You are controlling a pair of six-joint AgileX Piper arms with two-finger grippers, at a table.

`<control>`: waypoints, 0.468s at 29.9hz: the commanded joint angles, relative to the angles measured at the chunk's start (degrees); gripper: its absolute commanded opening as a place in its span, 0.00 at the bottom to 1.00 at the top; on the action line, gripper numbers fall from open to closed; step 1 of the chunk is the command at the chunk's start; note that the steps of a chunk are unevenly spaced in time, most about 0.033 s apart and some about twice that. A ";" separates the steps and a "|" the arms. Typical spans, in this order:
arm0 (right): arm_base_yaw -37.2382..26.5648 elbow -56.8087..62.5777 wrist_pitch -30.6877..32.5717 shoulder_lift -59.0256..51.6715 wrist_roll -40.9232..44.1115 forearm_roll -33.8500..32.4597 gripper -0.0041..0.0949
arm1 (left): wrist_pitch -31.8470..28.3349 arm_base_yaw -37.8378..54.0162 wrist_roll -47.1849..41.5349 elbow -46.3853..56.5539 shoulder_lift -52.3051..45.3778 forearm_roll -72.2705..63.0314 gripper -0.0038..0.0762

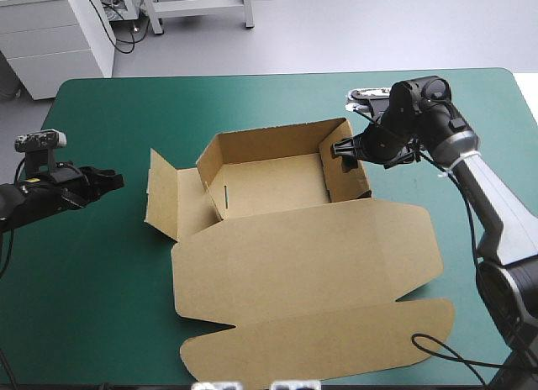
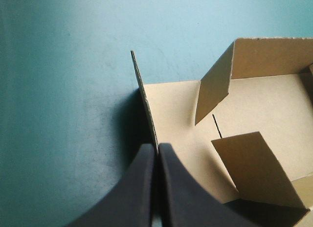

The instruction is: Fold the box

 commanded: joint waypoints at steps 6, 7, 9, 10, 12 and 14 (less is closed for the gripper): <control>-0.11 -1.06 0.11 3.44 -0.98 -0.01 0.79 | -1.75 -0.22 0.02 -1.58 -1.14 -2.98 0.06; -0.11 -1.06 0.11 3.97 -0.98 -0.01 0.79 | -1.75 -0.22 0.02 -1.58 -1.14 -2.98 0.06; -0.11 -1.06 0.11 4.71 -0.98 -0.01 0.77 | -1.75 -0.22 0.02 -1.58 -1.14 -2.98 0.06; -0.11 -1.06 0.11 5.00 -1.16 -0.01 0.75 | -1.75 -0.22 0.02 -1.58 -1.14 -2.98 0.06; -0.11 -1.06 0.11 5.31 -1.72 -0.01 0.71 | -1.75 -0.22 0.02 -1.58 -1.14 -2.98 0.06; -0.11 -1.06 0.11 5.54 -2.36 -0.01 0.66 | -1.90 -0.22 0.02 -1.58 -1.14 -2.98 0.06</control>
